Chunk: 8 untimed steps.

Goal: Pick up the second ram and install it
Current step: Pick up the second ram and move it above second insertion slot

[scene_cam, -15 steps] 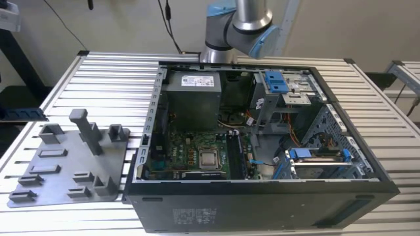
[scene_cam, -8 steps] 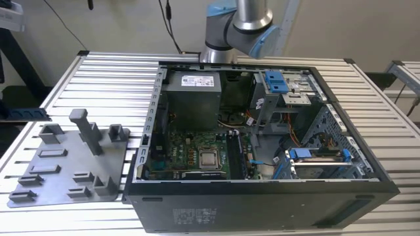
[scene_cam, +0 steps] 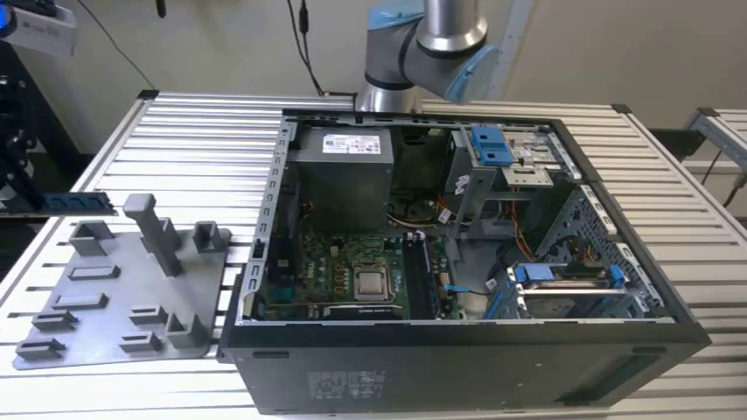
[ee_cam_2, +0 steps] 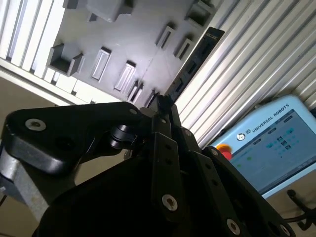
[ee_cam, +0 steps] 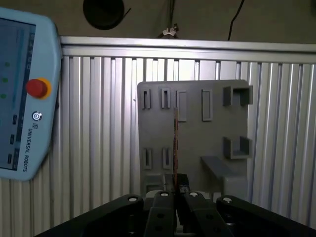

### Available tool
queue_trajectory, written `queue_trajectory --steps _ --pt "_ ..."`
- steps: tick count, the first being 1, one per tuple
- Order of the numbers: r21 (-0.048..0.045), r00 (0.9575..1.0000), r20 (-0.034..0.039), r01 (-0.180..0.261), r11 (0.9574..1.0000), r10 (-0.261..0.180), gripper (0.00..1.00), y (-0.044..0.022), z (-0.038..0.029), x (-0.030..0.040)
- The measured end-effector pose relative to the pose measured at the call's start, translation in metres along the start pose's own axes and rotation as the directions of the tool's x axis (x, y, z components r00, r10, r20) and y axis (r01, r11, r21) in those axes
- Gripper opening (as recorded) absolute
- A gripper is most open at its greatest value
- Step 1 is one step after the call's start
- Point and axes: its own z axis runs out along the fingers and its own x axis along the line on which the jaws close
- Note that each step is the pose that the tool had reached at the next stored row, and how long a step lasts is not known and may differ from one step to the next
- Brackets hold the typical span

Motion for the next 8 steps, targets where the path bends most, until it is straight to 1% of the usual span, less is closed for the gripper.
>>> queue_trajectory --steps 8 --pt "-0.0016 1.0 0.0 0.0 1.0 0.0 0.14 -0.0293 0.0002 0.0004"
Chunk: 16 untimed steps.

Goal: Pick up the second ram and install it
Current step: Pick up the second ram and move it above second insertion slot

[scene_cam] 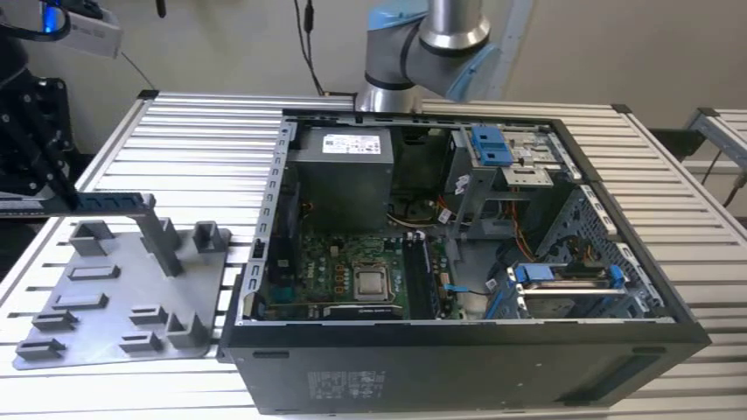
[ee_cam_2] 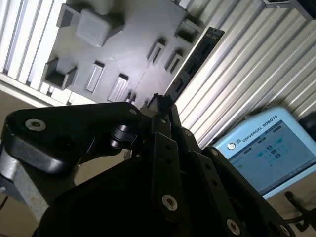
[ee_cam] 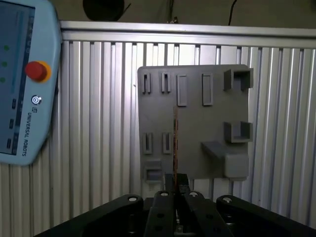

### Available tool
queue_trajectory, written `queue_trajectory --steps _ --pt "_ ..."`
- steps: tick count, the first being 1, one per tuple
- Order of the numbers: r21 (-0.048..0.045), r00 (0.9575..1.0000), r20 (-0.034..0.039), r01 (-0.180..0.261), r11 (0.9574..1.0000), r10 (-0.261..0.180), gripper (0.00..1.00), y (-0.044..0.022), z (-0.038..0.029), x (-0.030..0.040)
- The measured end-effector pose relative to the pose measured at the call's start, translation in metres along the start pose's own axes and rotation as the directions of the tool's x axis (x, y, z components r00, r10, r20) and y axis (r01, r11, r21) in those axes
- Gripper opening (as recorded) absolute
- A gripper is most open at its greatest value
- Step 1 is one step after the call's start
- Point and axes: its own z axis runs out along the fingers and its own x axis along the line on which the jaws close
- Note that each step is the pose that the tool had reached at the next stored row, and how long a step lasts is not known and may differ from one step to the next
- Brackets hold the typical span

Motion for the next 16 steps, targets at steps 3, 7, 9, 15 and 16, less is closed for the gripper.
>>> queue_trajectory --steps 3,7,9,15,16 --pt "-0.0006 1.0 0.0 0.0 1.0 0.0 0.14 -0.0113 0.0 0.0002" --pt "-0.0014 1.0 0.0 0.0 1.0 0.0 0.14 -0.0268 0.0001 0.0004" --pt "-0.0018 1.0 0.0 0.0 1.0 0.0 0.14 -0.0345 0.0001 0.0005" --pt "-0.0029 1.0 0.0001 0.0 1.0 0.0 0.14 -0.0593 0.0002 0.0008" --pt "-0.003 1.0 0.0001 0.0 1.0 0.0 0.14 -0.0633 0.0002 0.0009"
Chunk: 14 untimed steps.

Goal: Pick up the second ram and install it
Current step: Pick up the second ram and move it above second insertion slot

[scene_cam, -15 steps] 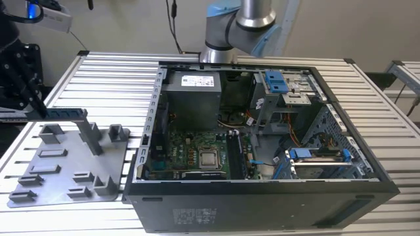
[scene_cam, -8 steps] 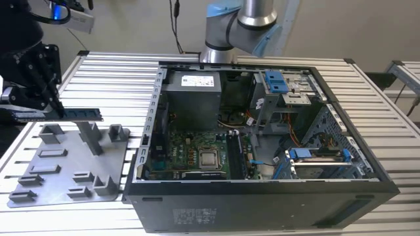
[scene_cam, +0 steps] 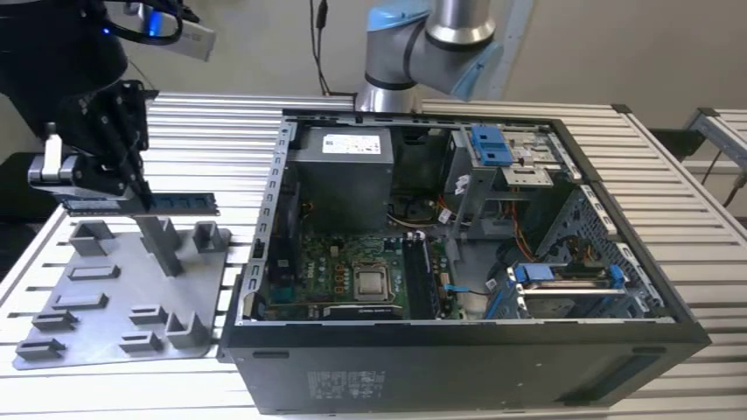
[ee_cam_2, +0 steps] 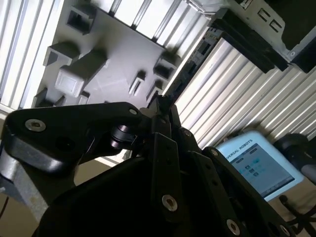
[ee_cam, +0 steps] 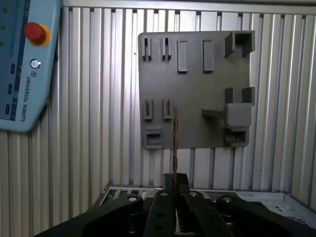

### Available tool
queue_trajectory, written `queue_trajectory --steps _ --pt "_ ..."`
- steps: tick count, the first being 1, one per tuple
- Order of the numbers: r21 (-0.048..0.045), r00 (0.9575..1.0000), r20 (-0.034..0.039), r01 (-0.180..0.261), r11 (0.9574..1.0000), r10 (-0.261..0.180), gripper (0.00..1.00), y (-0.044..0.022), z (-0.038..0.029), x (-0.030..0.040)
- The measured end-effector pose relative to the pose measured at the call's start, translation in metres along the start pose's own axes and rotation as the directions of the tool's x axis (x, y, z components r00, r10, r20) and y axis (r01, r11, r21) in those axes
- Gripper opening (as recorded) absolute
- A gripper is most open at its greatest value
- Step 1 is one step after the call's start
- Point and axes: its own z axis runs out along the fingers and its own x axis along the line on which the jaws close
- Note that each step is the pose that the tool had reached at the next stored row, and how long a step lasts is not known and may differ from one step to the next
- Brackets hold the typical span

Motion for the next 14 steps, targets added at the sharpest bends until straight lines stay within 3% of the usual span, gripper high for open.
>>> queue_trajectory --steps 14 --pt "-0.0028 1.0 -0.0001 0.0 1.0 0.0 0.14 -0.0627 0.0 0.0009"
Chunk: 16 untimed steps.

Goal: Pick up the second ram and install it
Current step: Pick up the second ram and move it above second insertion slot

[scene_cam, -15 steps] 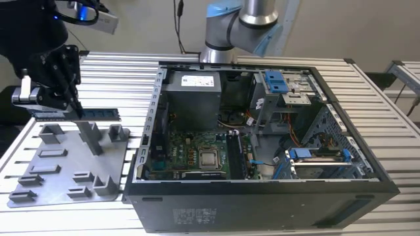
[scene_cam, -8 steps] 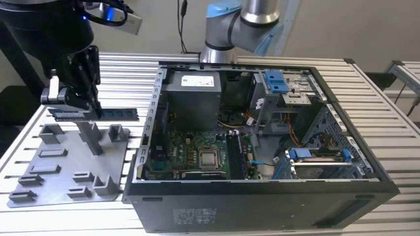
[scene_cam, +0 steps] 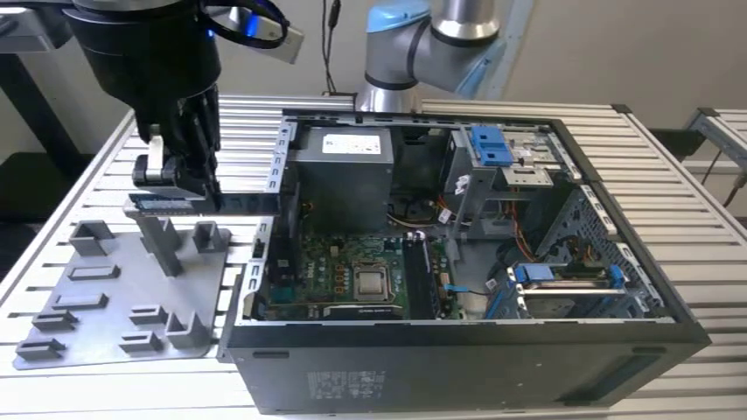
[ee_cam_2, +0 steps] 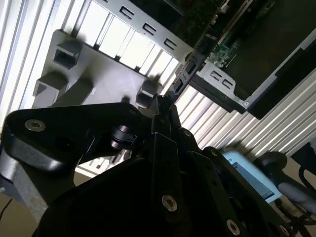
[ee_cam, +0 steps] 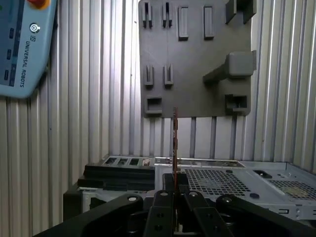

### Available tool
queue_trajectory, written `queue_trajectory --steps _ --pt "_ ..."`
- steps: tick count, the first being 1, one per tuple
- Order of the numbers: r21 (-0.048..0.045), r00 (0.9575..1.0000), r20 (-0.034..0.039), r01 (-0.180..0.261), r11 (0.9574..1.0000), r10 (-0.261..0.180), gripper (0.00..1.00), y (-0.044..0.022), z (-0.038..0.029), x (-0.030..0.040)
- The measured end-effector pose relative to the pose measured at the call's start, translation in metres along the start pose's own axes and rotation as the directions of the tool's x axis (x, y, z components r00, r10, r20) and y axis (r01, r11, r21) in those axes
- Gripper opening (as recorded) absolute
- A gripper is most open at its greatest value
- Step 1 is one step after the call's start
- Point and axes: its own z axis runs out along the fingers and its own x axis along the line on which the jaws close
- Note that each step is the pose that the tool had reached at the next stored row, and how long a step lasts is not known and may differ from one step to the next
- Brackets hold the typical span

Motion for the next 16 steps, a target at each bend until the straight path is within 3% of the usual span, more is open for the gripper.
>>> queue_trajectory --steps 16 --pt "-0.0024 1.0 0.0001 0.001 1.0 -0.001 0.14 -0.0713 -0.0001 0.001"
